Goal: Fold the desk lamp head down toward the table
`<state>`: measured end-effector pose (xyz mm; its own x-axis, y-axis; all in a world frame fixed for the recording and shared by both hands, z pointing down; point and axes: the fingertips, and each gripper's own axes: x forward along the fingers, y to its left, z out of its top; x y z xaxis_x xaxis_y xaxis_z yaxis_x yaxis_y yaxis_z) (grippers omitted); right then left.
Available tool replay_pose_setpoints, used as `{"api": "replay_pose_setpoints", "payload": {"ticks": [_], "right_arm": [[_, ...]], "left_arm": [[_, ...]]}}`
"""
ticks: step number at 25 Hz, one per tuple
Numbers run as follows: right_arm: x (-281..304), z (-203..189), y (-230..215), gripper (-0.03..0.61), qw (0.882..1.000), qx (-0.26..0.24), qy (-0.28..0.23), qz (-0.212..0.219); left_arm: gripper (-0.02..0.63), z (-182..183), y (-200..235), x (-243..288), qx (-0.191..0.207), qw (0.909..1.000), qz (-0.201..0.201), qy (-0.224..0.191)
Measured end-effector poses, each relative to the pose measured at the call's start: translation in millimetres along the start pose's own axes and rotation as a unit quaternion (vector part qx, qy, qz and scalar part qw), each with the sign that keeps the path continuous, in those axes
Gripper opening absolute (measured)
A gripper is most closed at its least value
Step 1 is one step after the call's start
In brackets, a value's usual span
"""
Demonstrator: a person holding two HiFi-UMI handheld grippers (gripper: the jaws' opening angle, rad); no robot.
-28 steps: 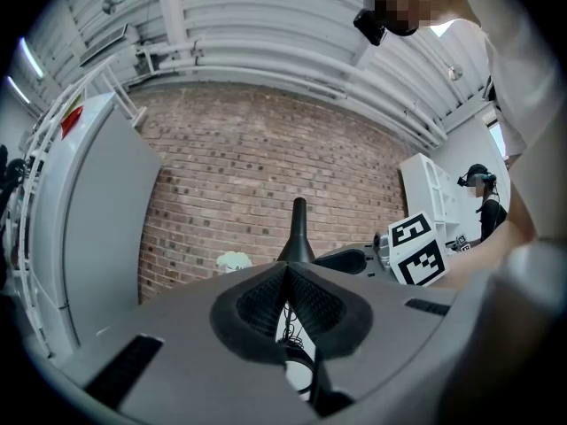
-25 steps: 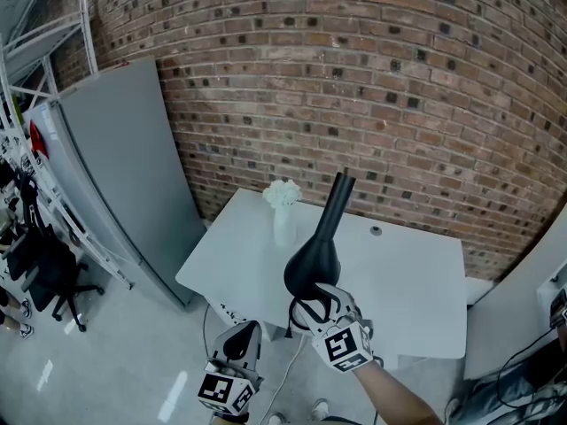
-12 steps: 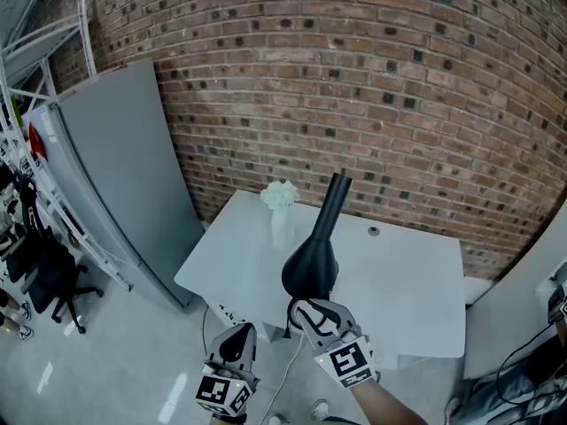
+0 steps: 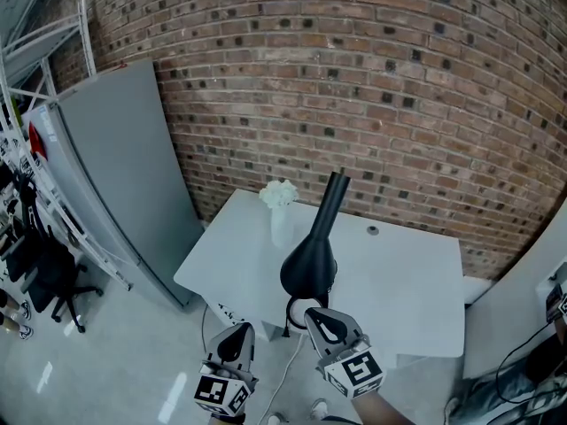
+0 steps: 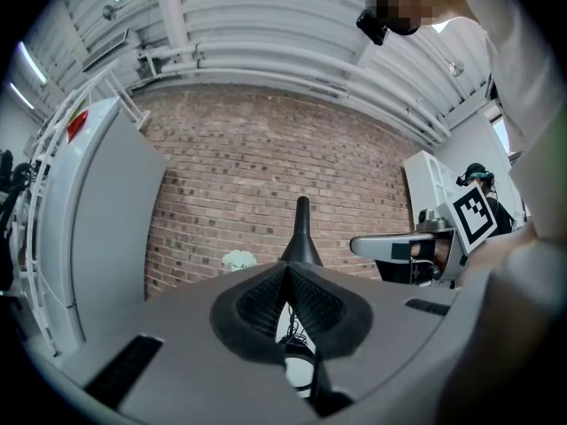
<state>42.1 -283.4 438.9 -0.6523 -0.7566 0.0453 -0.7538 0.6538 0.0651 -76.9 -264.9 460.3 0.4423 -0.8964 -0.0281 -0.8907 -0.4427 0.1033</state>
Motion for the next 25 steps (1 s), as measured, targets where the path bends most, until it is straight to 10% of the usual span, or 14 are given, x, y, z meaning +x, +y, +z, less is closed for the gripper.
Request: {"api": "replay_pose_setpoints", "payload": {"ticks": [25], "right_arm": [[-18,-3,-1,0.017,1.000,0.014,0.003,0.002]], "left_arm": [[0.008,1,-15,2,-0.001,1.0000,-0.008,-0.002]]}}
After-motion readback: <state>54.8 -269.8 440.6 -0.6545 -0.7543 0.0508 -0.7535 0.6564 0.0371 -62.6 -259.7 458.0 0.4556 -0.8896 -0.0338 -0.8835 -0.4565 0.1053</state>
